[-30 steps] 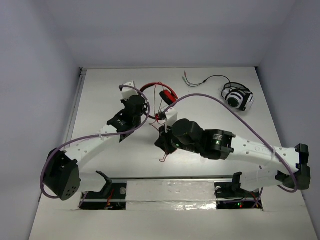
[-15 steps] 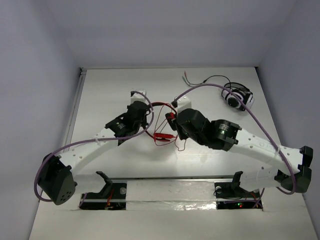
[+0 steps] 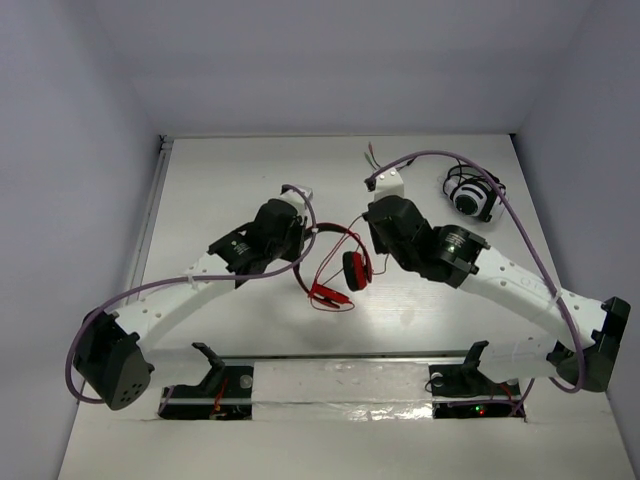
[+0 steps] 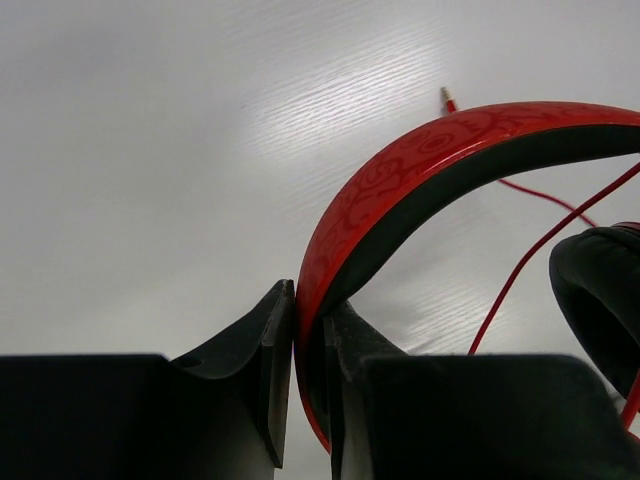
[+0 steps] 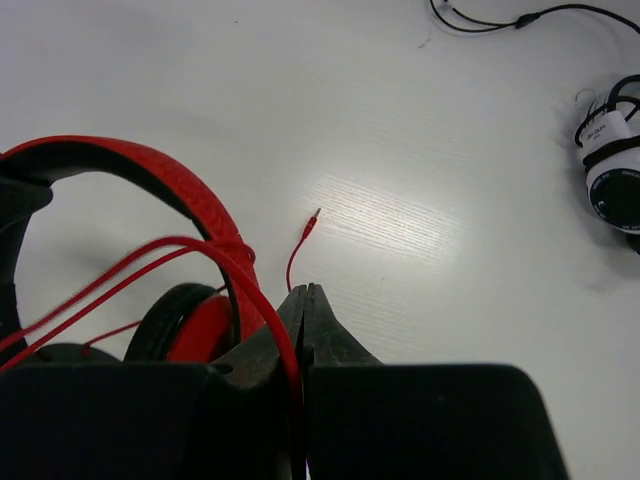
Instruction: Wrap the headphones
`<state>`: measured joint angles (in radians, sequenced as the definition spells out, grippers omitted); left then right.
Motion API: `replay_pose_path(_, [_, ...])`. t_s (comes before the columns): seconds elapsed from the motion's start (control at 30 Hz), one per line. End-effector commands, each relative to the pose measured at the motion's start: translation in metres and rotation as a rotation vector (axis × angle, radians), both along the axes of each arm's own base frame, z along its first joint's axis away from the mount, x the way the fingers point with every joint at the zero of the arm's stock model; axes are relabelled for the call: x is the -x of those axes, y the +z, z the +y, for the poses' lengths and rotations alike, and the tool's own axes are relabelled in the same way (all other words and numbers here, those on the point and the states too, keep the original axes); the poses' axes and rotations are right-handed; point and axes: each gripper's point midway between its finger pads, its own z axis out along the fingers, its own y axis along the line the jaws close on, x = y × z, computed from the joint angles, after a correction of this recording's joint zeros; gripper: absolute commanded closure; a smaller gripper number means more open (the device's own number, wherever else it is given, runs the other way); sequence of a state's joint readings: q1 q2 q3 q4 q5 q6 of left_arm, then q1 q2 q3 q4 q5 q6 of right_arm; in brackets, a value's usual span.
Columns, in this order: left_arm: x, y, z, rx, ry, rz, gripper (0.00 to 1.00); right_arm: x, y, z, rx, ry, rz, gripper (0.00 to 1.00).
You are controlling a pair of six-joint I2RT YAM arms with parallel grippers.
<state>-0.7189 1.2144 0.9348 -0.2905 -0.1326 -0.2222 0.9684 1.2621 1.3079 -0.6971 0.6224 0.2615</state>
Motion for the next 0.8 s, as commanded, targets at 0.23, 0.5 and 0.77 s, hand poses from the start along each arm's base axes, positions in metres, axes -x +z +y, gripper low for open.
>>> replay_pose_path(0.23, [-0.004, 0.114, -0.035, 0.294, -0.158, -0.153, 1.0, -0.022, 0.006, -0.027, -0.15, -0.166, -0.105, 1.0])
replay_pose_path(0.5, [-0.015, 0.131, -0.016, 0.417, -0.177, -0.146, 1.0, -0.015, 0.01, -0.029, -0.296, -0.162, -0.145, 0.91])
replay_pose_path(0.77, [-0.002, 0.161, -0.031, 0.543, -0.317, -0.119, 1.0, -0.021, 0.007, 0.02, -0.487, 0.086, -0.164, 0.69])
